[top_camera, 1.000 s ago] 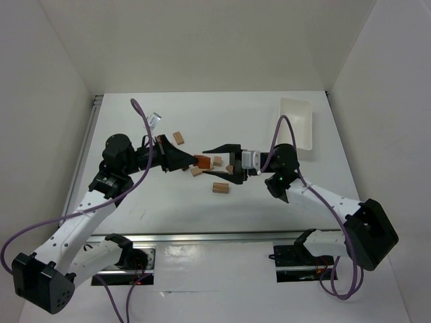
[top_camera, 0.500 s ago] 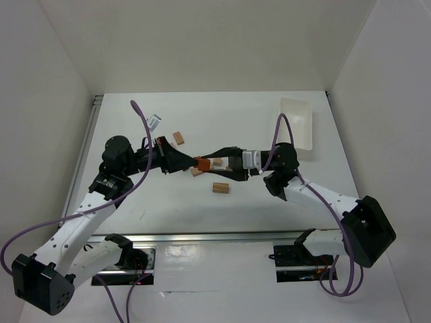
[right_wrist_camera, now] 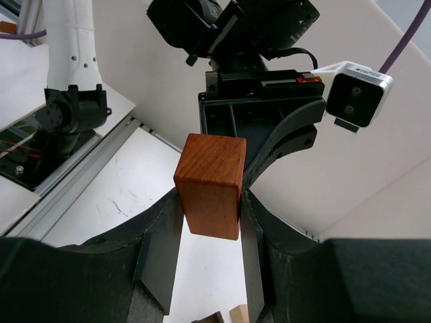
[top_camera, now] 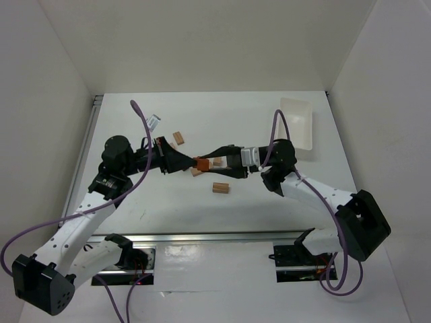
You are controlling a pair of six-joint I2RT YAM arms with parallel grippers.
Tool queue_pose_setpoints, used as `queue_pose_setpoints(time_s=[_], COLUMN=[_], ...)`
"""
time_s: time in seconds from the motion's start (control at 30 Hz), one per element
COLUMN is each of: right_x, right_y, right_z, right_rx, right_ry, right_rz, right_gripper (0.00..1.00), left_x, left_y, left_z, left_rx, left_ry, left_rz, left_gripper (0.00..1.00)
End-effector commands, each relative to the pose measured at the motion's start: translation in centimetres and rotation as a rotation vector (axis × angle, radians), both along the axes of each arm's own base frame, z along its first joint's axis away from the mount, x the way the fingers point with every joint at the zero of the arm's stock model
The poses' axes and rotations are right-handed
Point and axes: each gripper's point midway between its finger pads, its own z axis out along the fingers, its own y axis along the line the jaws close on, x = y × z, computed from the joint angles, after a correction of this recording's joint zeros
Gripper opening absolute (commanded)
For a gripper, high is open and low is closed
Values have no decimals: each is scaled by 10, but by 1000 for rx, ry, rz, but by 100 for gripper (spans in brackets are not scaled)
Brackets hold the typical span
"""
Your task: Build the wood block tower
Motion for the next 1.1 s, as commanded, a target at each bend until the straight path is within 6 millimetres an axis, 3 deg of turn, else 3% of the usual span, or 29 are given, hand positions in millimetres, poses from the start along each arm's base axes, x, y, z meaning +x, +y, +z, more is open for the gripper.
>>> queue_pose_setpoints(time_s=[0.0, 0.1, 0.13, 0.23, 0.27, 0.3, 0.47, 0.5, 0.6, 0.63, 0.67, 0.7, 0.93, 1.07], right_x=[-6, 2, 5, 18, 20, 25, 51, 61, 73, 82, 85, 95, 101, 100], right_y=[3, 6, 8, 10, 9, 8, 0, -5, -16, -24, -28, -36, -85, -107], right_z=[20, 14, 11, 2, -2, -7, -31, -33, -53, -71, -70, -85, -171, -188], right_rx=[33, -9, -23, -93, -109, -140, -260, -280, -392, -464, -487, -547, -1034, -1181], right_ry=[-53, 3, 1, 72, 98, 139, 191, 204, 239, 279, 284, 290, 506, 538], right_rz=[39, 14, 6, -51, -74, -109, -288, -362, -460, -528, -559, -612, -785, -850], right_gripper=[0, 0, 0, 0, 0, 0, 0, 0, 0, 0, 0, 0, 0, 0], left_x=[0, 8, 6, 8, 7, 12, 17, 17, 27, 31, 30, 36, 50, 54], left_y=[0, 4, 6, 16, 20, 29, 57, 63, 88, 95, 99, 105, 119, 123], left_z=[11, 9, 7, 22, 16, 26, 26, 16, 12, 11, 9, 3, -17, -26], left_rx=[6, 39, 54, 84, 117, 127, 226, 264, 314, 329, 345, 375, 476, 519], left_ry=[-41, -30, -30, -90, -55, -73, -42, 7, 30, 36, 50, 74, 127, 134], left_rz=[-1, 53, 65, 139, 163, 241, 413, 445, 601, 650, 667, 704, 784, 796], left_gripper=[7, 26, 49, 62, 64, 67, 76, 78, 82, 82, 83, 83, 83, 83])
